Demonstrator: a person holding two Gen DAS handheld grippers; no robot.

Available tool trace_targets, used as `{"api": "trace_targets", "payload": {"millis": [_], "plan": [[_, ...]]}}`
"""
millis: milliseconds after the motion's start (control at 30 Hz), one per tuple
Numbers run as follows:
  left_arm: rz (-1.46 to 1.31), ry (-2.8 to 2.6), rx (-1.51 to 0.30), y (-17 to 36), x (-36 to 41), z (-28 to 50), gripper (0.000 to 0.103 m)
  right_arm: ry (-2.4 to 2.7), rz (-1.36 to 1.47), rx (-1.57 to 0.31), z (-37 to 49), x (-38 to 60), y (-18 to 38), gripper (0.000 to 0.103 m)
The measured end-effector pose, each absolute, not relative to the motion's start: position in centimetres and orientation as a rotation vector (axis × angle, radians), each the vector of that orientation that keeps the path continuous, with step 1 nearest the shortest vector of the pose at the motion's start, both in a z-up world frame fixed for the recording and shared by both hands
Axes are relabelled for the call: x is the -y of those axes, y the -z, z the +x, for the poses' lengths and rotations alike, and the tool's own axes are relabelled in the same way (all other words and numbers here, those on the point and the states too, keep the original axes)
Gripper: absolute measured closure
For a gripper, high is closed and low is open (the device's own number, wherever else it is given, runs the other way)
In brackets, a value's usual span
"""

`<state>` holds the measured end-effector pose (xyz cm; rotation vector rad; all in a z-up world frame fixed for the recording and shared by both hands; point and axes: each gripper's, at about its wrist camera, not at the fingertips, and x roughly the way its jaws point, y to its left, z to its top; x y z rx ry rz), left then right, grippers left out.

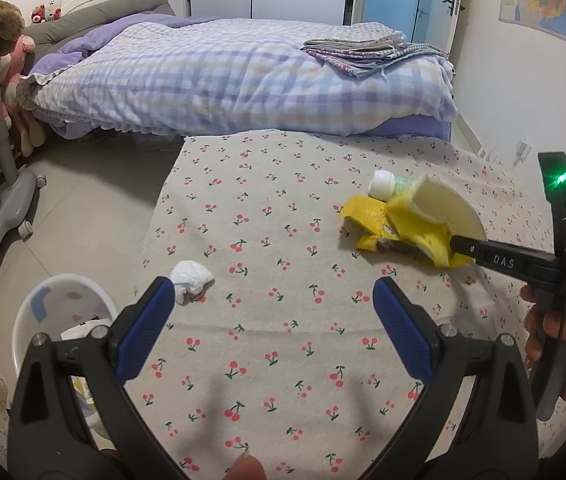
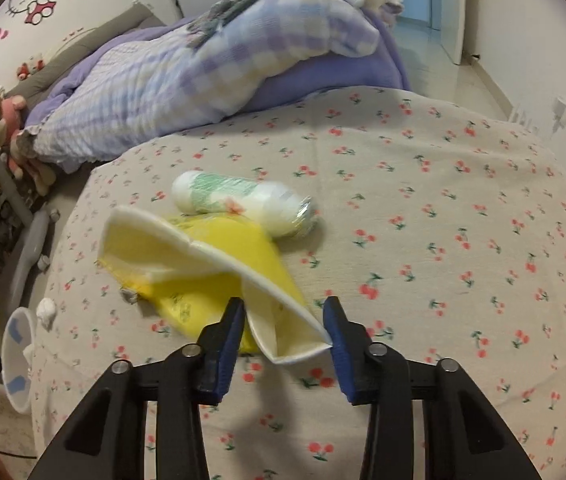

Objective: Collect trash
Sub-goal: 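Move the right tool back over the table toward the yellow paper cup, then grasp the yellow paper cup with the right tool, then grasp the yellow snack bag with the left tool while the right tool holds the cup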

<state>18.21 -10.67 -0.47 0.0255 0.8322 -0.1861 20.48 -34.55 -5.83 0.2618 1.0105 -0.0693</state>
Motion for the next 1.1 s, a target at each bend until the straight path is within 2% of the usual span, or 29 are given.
{"api": "trace_targets", "payload": {"millis": [67, 400, 700, 900, 967, 1100], "plan": [[0.026, 0.192, -0.831, 0.4, 10.6, 18.1, 0.004, 0.056, 0.266, -0.999, 20.2, 34.5, 5.2, 0.071], [-0.003, 0.228, -0.836, 0.6, 12.0, 18.9, 0.004, 0.107, 0.246, -0.953, 15.0, 37.0, -0.1, 0.071], [-0.089, 0.261, -0.88, 3.3, 15.3, 21.7, 0.004, 0.174, 0.277, -1.02, 11.0, 41.0, 0.5, 0.071], [-0.271, 0.242, -0.896, 5.1, 16.0, 23.6, 0.02, 0.197, 0.25, -1.039, 10.4, 43.2, 1.5, 0.071], [-0.308, 0.238, -0.891, 5.4, 16.1, 24.1, 0.036, 0.202, 0.258, -1.043, 10.3, 43.9, 1.9, 0.071], [-0.377, 0.254, -0.868, 6.0, 16.1, 25.1, 0.045, 0.204, 0.28, -1.051, 10.1, 44.8, 2.4, 0.071]]}}
